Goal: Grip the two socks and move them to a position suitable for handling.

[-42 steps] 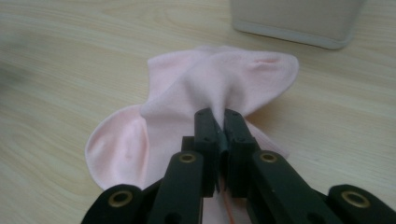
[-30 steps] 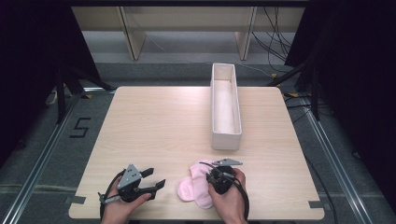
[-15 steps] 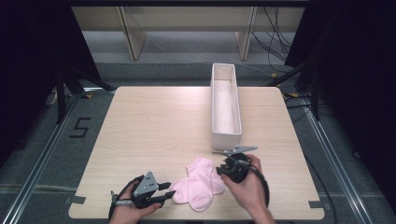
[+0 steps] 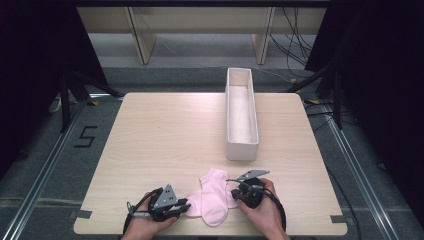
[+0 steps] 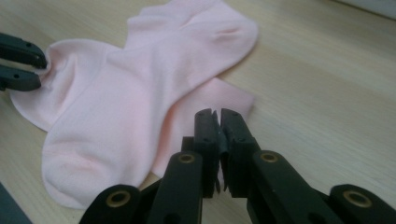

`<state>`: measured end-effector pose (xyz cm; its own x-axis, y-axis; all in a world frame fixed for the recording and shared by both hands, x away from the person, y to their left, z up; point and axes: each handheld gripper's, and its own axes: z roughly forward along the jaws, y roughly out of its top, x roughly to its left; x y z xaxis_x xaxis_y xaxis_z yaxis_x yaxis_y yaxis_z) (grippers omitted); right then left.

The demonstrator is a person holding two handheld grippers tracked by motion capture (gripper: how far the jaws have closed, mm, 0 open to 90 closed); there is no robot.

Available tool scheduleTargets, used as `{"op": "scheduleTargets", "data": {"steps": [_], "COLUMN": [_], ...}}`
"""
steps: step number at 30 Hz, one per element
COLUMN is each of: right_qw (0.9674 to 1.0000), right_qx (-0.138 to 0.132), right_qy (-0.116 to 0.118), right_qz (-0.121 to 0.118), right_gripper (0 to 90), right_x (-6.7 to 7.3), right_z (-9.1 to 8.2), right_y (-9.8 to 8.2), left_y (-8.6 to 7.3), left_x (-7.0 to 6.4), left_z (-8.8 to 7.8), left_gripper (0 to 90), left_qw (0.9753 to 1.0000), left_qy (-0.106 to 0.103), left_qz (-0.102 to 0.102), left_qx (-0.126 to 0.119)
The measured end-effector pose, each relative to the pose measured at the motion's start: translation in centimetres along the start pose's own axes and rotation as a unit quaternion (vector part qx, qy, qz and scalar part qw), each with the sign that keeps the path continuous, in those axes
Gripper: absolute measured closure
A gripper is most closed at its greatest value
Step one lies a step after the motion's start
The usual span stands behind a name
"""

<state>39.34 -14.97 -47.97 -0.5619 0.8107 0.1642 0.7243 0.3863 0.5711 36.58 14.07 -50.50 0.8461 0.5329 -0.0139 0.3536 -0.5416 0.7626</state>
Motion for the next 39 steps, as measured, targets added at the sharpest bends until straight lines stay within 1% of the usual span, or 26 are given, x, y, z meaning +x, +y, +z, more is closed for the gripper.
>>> {"op": "scheduleTargets", "data": {"steps": [1, 2, 3, 5, 9, 11, 12, 13, 14, 15, 16, 17, 18, 19, 20, 21, 22, 24, 25, 30, 31, 32, 34, 36, 37, 39], "right_qw": [0.9999, 0.9998, 0.9996, 0.9996, 0.9996, 0.9993, 0.9995, 0.9994, 0.9999, 1.0, 0.9998, 0.9994, 0.9994, 0.9985, 0.9984, 0.9982, 0.9987, 0.9984, 0.9985, 0.9987, 0.9987, 0.9987, 0.9986, 0.9985, 0.9985, 0.9986], "right_qx": [0.005, 0.009, 0.012, 0.011, 0.019, 0.022, 0.022, 0.021, 0.011, -0.001, -0.012, -0.027, -0.027, -0.044, -0.043, -0.047, -0.039, -0.043, -0.038, -0.027, -0.022, -0.022, -0.026, -0.027, -0.027, -0.023], "right_qy": [-0.004, -0.008, -0.013, -0.017, -0.015, -0.015, -0.014, -0.008, -0.006, -0.008, -0.015, -0.02, -0.02, -0.031, -0.035, -0.036, -0.03, -0.036, -0.038, -0.038, -0.034, -0.034, -0.04, -0.045, -0.044, -0.043], "right_qz": [-0.01, -0.015, -0.02, -0.021, -0.016, -0.027, -0.018, -0.024, -0.007, -0.005, -0.008, -0.006, -0.006, -0.01, -0.007, -0.004, 0.015, 0.009, 0.011, 0.019, 0.03, 0.03, 0.021, 0.016, 0.018, 0.019], "right_gripper": [87.4, 87.8, 88.3, 88.6, 88.8, 88.3, 86.6, 84.2, 81.5, 80.3, 79.2, 78.1, 78.1, 75.3, 74.4, 73.5, 72.8, 72.4, 72.0, 70.7, 69.5, 69.5, 68.3, 68.2, 68.2, 68.2], "right_x": [0.1, 0.3, 0.4, 0.5, 0.6, 0.4, 0.5, 0.2, 0.3, 0.2, 0.0, -0.1, -0.1, -0.8, -1.1, -1.3, -1.4, -1.8, -2.1, -2.1, -2.0, -2.0, -2.2, -2.4, -2.4, -2.3], "right_z": [0.2, 0.4, 0.4, 0.4, 0.1, 0.0, 0.0, -0.1, -0.4, -0.6, -0.9, -1.0, -1.0, -0.9, -0.8, -0.4, 0.0, 0.4, 1.0, 2.0, 2.4, 2.4, 2.9, 3.0, 3.0, 3.1], "right_y": [-0.1, -0.2, -0.3, -0.6, -0.9, -0.9, -0.8, -0.6, -0.3, 0.0, 0.5, 1.1, 1.1, 2.2, 2.8, 3.2, 3.6, 3.9, 4.3, 4.5, 4.5, 4.5, 4.5, 4.6, 4.7, 4.8], "left_y": [0.1, 0.0, 0.0, 0.0, 0.1, 0.1, 0.1, 0.1, 0.2, 0.4, 0.7, 0.7, 1.0, 1.6, 1.6, 2.0, 2.1, 2.1, 1.9, 1.9, 1.9, 1.9, 2.1, 2.1, 2.2, 2.2], "left_x": [0.2, 0.1, 0.3, 0.8, 1.0, 1.0, 1.0, 0.8, 0.9, 0.6, 0.4, 0.4, 0.2, -0.6, -0.6, -1.6, -2.1, -2.4, -2.9, -3.4, -3.7, -3.7, -4.1, -4.3, -4.5, -4.7], "left_z": [0.1, 0.3, 0.2, 0.2, 0.3, 0.3, 0.3, 0.1, -0.1, -0.3, -0.6, -0.6, -1.0, -1.3, -1.3, -1.1, -0.8, -0.5, 0.2, 1.1, 1.4, 1.4, 1.6, 1.8, 1.9, 2.1], "left_gripper": [74.4, 74.6, 74.7, 74.9, 75.0, 74.7, 73.5, 70.2, 65.2, 60.8, 58.2, 56.7, 56.7, 55.9, 55.8, 55.5, 55.2, 53.3, 53.0, 53.2, 53.6, 54.0, 55.4, 56.5, 56.6, 56.3], "left_qw": [1.0, 1.0, 1.0, 0.9998, 0.9999, 0.9999, 0.9999, 0.9999, 0.9996, 0.9987, 0.9978, 0.9978, 0.9972, 0.9968, 0.9968, 0.9975, 0.9973, 0.998, 0.9976, 0.9975, 0.9972, 0.9972, 0.9964, 0.9965, 0.996, 0.9954], "left_qy": [0.003, 0.004, 0.007, 0.009, 0.011, 0.011, 0.011, 0.015, 0.021, 0.019, 0.017, 0.017, 0.011, 0.0, 0.0, -0.02, -0.035, -0.037, -0.053, -0.06, -0.065, -0.065, -0.073, -0.068, -0.072, -0.082], "left_qz": [0.007, -0.005, 0.003, 0.01, 0.001, -0.001, -0.001, -0.006, -0.007, -0.025, -0.031, -0.031, -0.032, -0.024, -0.024, -0.01, -0.01, 0.0, 0.002, 0.01, 0.02, 0.02, 0.036, 0.038, 0.049, 0.04], "left_qx": [0.005, -0.004, 0.005, 0.01, 0.009, 0.009, 0.009, -0.002, -0.014, -0.041, -0.055, -0.055, -0.067, -0.076, -0.076, -0.067, -0.064, -0.052, -0.045, -0.036, -0.033, -0.033, -0.021, -0.028, -0.021, -0.028]}}
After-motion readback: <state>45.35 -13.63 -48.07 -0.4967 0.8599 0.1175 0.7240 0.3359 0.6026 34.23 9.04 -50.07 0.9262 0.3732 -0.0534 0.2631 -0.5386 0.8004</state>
